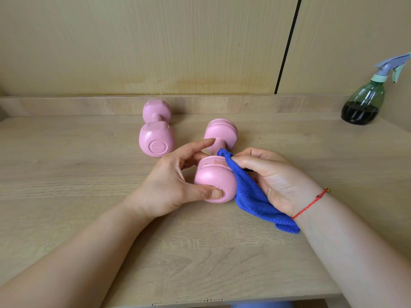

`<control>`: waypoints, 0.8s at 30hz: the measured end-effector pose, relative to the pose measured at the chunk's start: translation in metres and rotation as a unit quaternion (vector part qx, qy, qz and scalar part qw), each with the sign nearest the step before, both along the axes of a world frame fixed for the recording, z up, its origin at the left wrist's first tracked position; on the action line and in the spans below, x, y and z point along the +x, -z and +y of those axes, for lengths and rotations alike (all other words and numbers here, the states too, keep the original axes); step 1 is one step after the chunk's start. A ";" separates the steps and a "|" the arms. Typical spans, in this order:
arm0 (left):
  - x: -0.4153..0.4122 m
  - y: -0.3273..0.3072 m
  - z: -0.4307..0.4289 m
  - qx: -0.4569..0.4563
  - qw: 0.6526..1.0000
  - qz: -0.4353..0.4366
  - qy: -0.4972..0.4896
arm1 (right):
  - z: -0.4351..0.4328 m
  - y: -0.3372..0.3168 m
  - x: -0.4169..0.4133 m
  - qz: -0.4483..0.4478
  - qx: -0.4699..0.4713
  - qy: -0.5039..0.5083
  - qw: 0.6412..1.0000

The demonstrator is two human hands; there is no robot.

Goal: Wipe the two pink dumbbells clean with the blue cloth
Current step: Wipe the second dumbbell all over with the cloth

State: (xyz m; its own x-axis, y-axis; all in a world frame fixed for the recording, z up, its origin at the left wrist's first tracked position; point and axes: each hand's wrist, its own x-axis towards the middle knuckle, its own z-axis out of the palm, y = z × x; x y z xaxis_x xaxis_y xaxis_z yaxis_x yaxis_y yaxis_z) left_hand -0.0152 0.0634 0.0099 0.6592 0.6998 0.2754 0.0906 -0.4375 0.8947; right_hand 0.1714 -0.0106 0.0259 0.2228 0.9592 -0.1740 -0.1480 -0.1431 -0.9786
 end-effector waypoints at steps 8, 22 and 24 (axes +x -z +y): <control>0.001 0.001 -0.001 0.003 1.000 0.002 -0.001 | -0.001 -0.002 0.006 0.036 -0.001 -0.020 0.999; 0.001 0.000 0.000 0.002 1.000 -0.001 -0.004 | -0.007 0.000 0.009 0.030 0.016 -0.076 0.997; 0.000 0.001 0.000 0.001 1.000 -0.002 -0.006 | -0.009 0.000 0.006 0.013 0.031 -0.077 0.996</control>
